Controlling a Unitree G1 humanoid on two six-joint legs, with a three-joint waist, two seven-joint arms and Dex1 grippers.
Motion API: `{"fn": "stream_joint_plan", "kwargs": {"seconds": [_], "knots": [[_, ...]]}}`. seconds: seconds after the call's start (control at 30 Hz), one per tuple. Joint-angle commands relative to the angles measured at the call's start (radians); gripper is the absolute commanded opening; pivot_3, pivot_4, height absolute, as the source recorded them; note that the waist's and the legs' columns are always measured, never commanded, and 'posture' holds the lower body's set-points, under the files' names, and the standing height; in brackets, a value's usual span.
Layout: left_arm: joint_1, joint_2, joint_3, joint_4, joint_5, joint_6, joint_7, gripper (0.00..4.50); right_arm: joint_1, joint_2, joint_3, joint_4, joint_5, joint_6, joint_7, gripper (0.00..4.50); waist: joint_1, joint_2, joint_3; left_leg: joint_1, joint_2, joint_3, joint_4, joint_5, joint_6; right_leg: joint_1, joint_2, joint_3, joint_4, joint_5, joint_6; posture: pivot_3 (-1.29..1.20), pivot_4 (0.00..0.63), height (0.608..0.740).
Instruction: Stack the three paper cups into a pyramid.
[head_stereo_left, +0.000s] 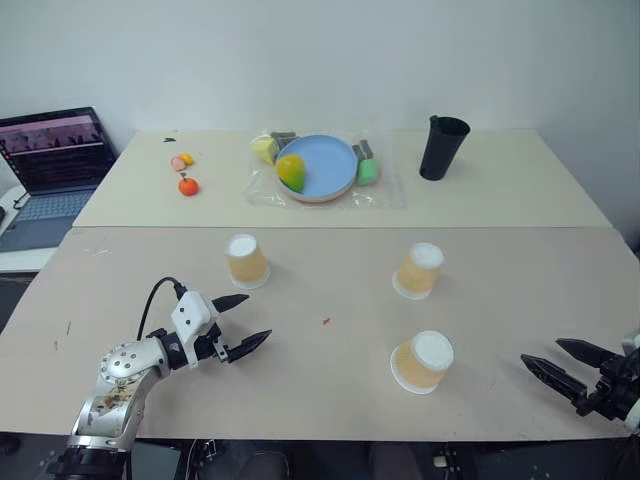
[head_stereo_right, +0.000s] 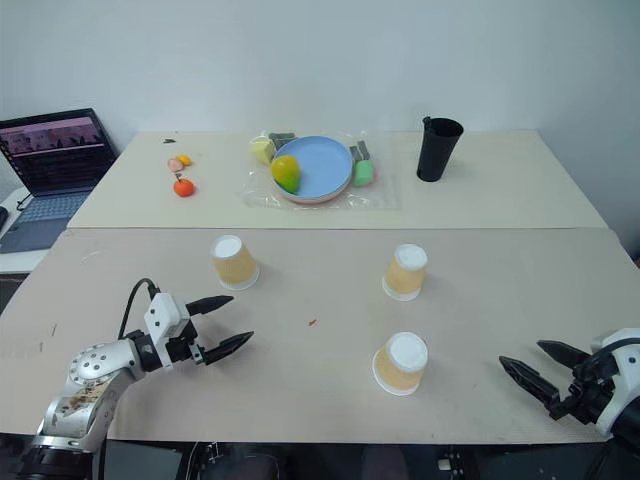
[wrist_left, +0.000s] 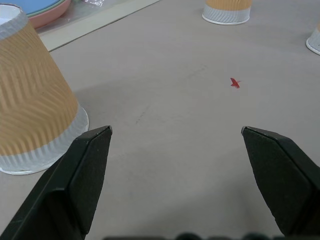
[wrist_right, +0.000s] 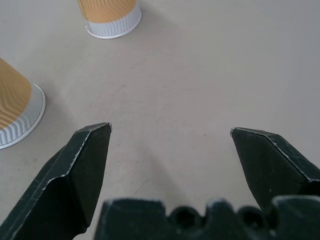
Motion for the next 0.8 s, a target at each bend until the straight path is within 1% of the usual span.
{"fn": "stream_joint_plan", "kwargs": {"seconds": [0.03,0.1,0.13,0.17,0.23,0.3,0.4,0.47,0.53,0.6,0.73,0.8], "knots": [[-0.091,0.05,-0.029,-0.074,-0.091,0.134,-0.085,4.42,0.003,-0.033,-0.039,-0.034,0.005,-0.012,0.022,4.5,0.001,0.0,0.0,0.0,0.0,0.0,0.0,0.0,0.0,0.0,0.0,0.0,0.0,0.0,0.0,0.0,0.15,0.716],[-0.256,0.105,-0.082,-0.098,-0.212,0.338,-0.207,4.42,0.017,-0.07,-0.062,-0.08,0.025,0.018,0.043,4.5,0.013,-0.001,0.002,-0.001,-0.001,-0.001,0.002,0.0,0.0,0.0,0.0,0.0,0.002,0.0,0.0,0.0,0.15,0.716],[-0.314,0.117,-0.097,-0.097,-0.238,0.392,-0.234,4.42,0.026,-0.08,-0.069,-0.096,0.032,0.029,0.051,4.5,0.014,-0.001,0.002,-0.003,-0.001,-0.001,0.003,0.0,0.0,-0.001,0.0,0.0,0.002,0.0,0.0,0.0,0.15,0.716],[-0.376,0.127,-0.117,-0.102,-0.244,0.434,-0.247,4.42,0.046,-0.084,-0.075,-0.12,0.043,0.041,0.061,4.5,0.014,-0.001,0.002,-0.002,-0.001,-0.001,0.004,0.0,0.0,0.0,0.0,0.0,0.003,0.0,0.0,0.0,0.15,0.716],[-0.492,0.146,-0.179,-0.125,-0.211,0.474,-0.279,4.42,0.092,-0.078,-0.088,-0.18,0.062,0.065,0.077,4.5,0.014,-0.001,0.002,-0.001,-0.001,-0.001,0.004,0.0,0.0,0.002,0.0,0.0,0.003,0.0,0.0,0.0,0.15,0.716],[-0.558,0.157,-0.224,-0.141,-0.188,0.483,-0.313,4.42,0.131,-0.063,-0.09,-0.234,0.084,0.086,0.081,4.5,0.009,0.0,0.001,-0.001,-0.001,-0.002,0.002,0.0,0.0,0.001,0.0,0.0,0.002,-0.001,0.001,0.0,0.15,0.716],[-0.616,0.154,-0.262,-0.153,-0.181,0.49,-0.346,4.42,0.186,-0.029,-0.058,-0.324,0.088,0.094,0.069,4.5,-0.005,0.001,0.001,-0.002,-0.001,-0.001,0.002,0.0,0.001,0.0,0.0,0.001,0.0,-0.001,0.001,0.0,0.15,0.716],[-0.653,0.148,-0.291,-0.131,-0.149,0.473,-0.358,4.42,0.196,0.002,-0.019,-0.383,0.089,0.095,0.041,4.5,-0.009,-0.001,0.002,-0.002,-0.001,0.0,0.002,-0.001,0.001,0.0,0.0,0.001,0.0,-0.002,0.001,0.0,0.15,0.716],[-0.682,0.134,-0.314,-0.094,-0.105,0.44,-0.357,4.42,0.17,0.041,0.03,-0.425,0.092,0.102,-0.018,4.5,-0.007,-0.003,0.003,-0.003,-0.001,0.0,0.002,-0.001,0.001,-0.001,0.0,0.001,-0.001,-0.002,0.001,0.0,0.15,0.716],[-0.701,0.111,-0.327,-0.059,-0.079,0.431,-0.345,4.42,0.166,0.059,0.105,-0.471,0.049,0.085,-0.046,4.5,-0.003,-0.003,0.003,-0.002,-0.001,0.0,0.003,-0.001,0.001,0.0,0.0,0.002,0.0,-0.002,0.001,0.0,0.15,0.716],[-0.698,0.106,-0.336,-0.066,-0.067,0.431,-0.368,4.42,0.126,0.091,0.218,-0.527,0.031,0.096,-0.127,4.5,0.0,-0.004,0.004,-0.002,0.0,0.0,0.003,-0.001,0.001,-0.001,0.001,0.001,0.002,-0.002,0.001,0.0,0.15,0.716],[-0.699,0.087,-0.326,-0.074,-0.077,0.452,-0.347,4.42,0.127,0.097,0.252,-0.554,0.045,0.106,-0.144,4.5,0.0,-0.004,0.004,-0.002,-0.001,0.0,0.003,-0.001,0.001,-0.001,0.001,0.001,0.002,-0.002,0.001,0.0,0.15,0.716]]}}
